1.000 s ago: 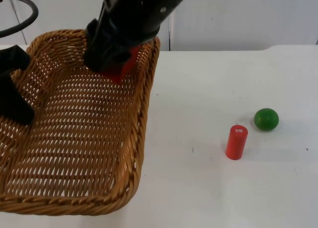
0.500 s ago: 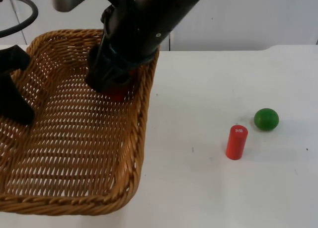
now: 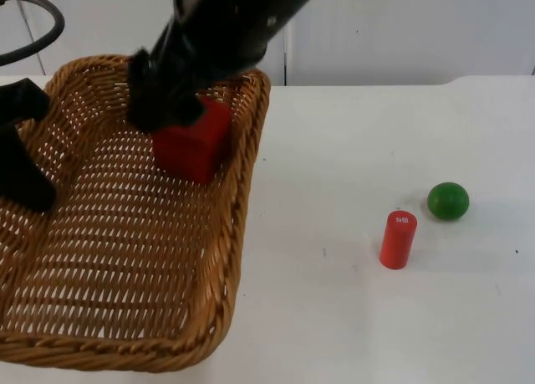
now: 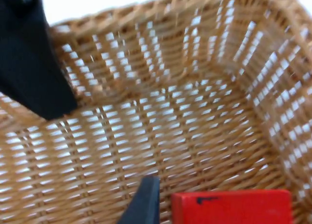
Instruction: Pick up the basket with the left hand and place the object to the left of the red cylinder into the basket with the right hand.
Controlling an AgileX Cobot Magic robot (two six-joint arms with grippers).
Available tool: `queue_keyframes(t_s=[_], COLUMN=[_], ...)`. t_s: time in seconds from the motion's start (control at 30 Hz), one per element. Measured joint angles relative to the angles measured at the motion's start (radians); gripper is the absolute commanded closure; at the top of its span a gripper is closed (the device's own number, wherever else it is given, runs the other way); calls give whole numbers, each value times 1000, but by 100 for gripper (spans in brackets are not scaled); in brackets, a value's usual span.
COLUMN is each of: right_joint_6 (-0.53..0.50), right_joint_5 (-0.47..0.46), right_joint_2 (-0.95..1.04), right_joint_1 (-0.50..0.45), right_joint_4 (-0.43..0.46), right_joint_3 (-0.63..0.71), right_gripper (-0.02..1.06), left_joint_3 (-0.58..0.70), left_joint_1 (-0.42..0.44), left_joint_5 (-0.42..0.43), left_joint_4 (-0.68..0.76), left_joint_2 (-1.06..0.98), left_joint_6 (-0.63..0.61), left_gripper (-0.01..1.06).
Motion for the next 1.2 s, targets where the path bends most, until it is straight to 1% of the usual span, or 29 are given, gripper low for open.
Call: queue_keyframes(t_s=[0.17,0.2,0.33,0.4,0.53,0.57,0.67,0.7,0.73,0.77,0.87,0.9,1.03,1.07,1.2], right_joint_6=[0,0,0,3,7,7,7,7,7,10,55,55,103,103,135], right_joint_5=[81,81,156,162,161,161,143,141,141,139,129,129,129,129,129], right_joint_2=[-97,-97,-186,-214,-347,-347,-449,-479,-479,-514,-627,-627,-745,-745,-851], right_joint_1=[-11,-11,-56,-71,-118,-118,-137,-141,-141,-146,-158,-158,-158,-158,-158], right_joint_4=[0,0,0,0,1,1,1,1,1,1,-3,-3,-36,-36,-44], right_joint_3=[0,0,19,36,173,173,288,318,318,354,430,430,509,509,589], right_gripper=[19,19,19,19,19,19,19,19,19,19,19,19,19,19,19], left_joint_3=[0,0,0,0,0,0,0,0,0,0,0,0,0,0,0], left_joint_1=[0,0,0,0,0,0,0,0,0,0,0,0,0,0,0], left_joint_5=[0,0,0,0,0,0,0,0,0,0,0,0,0,0,0], left_joint_4=[0,0,9,10,10,10,10,12,12,11,11,11,11,11,11], left_joint_2=[0,0,0,0,0,0,0,0,0,0,0,0,0,0,0], left_joint_6=[0,0,0,0,0,0,0,0,0,0,0,0,0,0,0], left_gripper=[105,105,105,105,105,105,105,105,105,105,105,105,105,105,105])
